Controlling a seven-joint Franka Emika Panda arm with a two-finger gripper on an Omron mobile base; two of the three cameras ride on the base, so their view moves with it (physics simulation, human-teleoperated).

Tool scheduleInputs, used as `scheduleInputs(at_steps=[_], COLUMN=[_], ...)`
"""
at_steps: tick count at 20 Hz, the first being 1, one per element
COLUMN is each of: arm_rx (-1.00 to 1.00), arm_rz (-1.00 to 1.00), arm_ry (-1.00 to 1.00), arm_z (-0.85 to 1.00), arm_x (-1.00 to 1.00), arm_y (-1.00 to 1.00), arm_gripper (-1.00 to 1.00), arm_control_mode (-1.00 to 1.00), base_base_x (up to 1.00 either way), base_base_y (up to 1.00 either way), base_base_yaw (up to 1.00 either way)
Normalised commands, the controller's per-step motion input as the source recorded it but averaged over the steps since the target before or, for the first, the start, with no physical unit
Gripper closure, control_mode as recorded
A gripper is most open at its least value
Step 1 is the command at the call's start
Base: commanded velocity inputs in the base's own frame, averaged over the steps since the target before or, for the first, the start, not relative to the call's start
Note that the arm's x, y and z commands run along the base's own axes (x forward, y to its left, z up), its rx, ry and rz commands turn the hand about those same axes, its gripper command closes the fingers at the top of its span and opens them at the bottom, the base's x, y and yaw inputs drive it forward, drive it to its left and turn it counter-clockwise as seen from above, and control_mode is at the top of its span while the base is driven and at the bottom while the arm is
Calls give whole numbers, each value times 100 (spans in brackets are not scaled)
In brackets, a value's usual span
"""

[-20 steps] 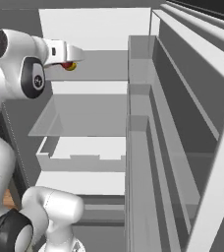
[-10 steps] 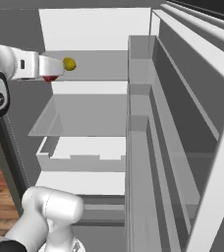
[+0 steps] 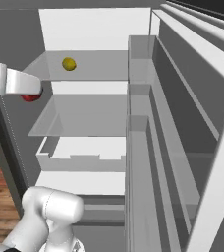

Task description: Gather the lemon and bell pepper from the fridge and place them on a tray on the dining counter. Then gather the fish and steak from the fridge and place them on the other tray.

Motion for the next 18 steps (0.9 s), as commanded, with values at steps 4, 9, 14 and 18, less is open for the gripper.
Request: scheduleInputs(at_steps=[4, 9, 14, 18], arm_rx=[2, 2, -1, 0], arm_rz=[-1, 0, 0, 0], arm_ry=[20, 12, 3, 0], arm_z=[1, -2, -4, 0], arm_x=[-100, -95, -17, 0], arm_y=[0, 6, 10, 0], arm_gripper=[100, 100, 100, 100], arm_control_mode=[-100, -100, -100, -100], base_base_x=[0, 0, 0, 0], base_base_y=[0, 0, 0, 0], base_base_yaw=[0, 0, 0, 0])
